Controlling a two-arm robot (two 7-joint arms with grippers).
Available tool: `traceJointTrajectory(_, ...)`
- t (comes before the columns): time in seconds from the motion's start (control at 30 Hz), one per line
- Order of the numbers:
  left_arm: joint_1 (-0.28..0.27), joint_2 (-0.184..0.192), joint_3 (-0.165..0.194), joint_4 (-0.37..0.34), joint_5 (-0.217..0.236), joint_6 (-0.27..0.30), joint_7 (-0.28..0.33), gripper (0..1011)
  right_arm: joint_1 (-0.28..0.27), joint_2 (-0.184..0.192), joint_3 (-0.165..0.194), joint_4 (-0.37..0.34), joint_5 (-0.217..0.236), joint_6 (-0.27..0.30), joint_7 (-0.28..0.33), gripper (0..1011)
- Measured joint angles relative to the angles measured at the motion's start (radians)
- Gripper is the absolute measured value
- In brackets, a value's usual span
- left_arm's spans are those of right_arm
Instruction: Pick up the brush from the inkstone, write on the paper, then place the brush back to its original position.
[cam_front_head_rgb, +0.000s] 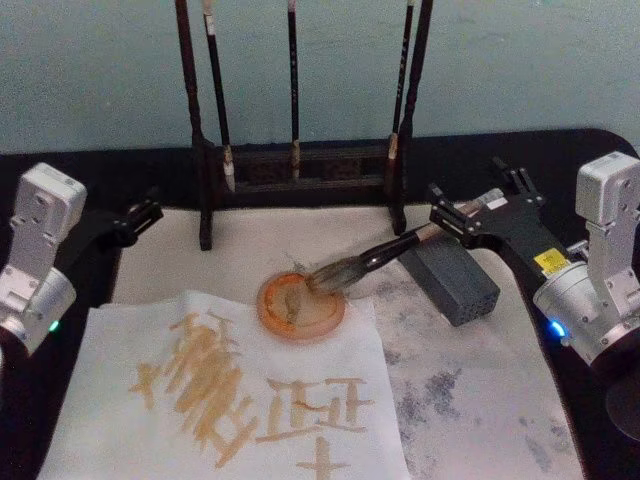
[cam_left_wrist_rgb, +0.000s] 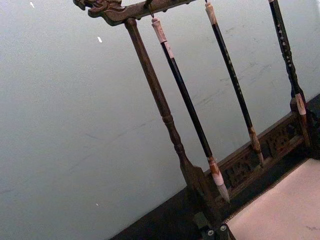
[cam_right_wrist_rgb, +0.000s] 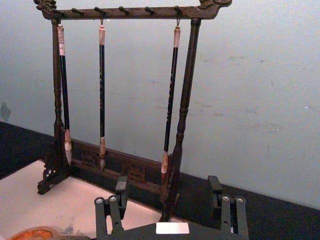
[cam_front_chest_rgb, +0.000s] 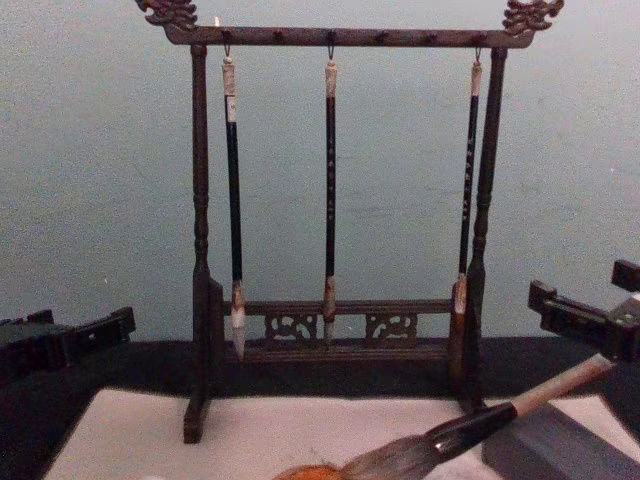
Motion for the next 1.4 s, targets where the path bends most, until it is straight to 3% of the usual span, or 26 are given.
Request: traceJointTrajectory(1.4, 0.0, 0.0, 0.0, 0.0, 0.0, 0.0, 0.0, 1002, 0.0, 0.001, 0.0, 0.0, -0.002, 0.0, -0.001, 1008)
